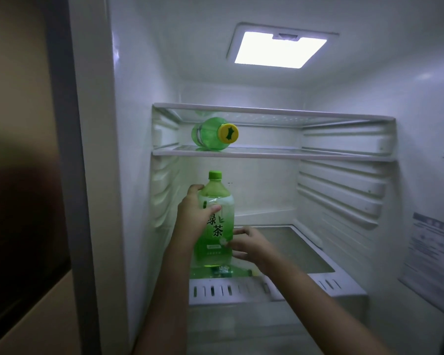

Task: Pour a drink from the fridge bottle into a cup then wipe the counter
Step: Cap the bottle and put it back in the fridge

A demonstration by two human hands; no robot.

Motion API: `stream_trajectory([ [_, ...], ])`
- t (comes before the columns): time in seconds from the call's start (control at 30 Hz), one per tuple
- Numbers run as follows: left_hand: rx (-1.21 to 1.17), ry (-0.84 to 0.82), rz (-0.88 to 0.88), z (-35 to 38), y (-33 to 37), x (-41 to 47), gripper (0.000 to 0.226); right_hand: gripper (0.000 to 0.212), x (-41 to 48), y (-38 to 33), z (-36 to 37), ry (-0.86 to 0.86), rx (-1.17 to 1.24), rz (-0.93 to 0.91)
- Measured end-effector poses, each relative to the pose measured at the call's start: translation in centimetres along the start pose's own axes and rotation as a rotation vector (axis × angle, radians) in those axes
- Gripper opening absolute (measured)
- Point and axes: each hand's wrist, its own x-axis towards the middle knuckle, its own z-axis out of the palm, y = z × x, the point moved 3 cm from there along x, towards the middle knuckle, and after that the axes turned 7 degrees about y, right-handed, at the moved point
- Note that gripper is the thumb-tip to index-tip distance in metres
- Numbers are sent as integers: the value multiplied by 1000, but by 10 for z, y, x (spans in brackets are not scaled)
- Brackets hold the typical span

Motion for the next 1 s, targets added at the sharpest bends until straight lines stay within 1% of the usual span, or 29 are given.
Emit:
stream_trajectory([
  [0.1,61,-19,20,3,-3,3,66,54,5,0,3,28,-32,-29],
  [0.17,116,16,25,3,-6,5,70,52,9,0,5,45,-77,-47],
  [0.27,179,79,53,3,-7,5,67,50,16,1,8,65,-117,-81],
  [0.4,172,112,68,5,-12,3,62,50,25,9,15,91,-115,-120],
  [0.5,191,124,95,5,-12,2,63,50,25,15,14,139,-156,-201],
  [0.6,242,168,100,2,-10,-9,69,50,15,19,4,204,-263,-305],
  [0.7,287,205,125,2,-6,-23,64,48,2,19,-12,245,-392,-442],
  [0.77,298,205,154,6,-2,-32,55,44,-8,18,-25,285,-466,-519],
  [0.83,320,191,176,9,2,-43,53,44,-20,20,-33,309,-530,-557],
  [0.93,354,162,168,5,8,-63,55,49,-42,23,-36,331,-629,-519],
  [1.0,350,91,168,-1,12,-80,54,51,-61,25,-34,332,-678,-485],
])
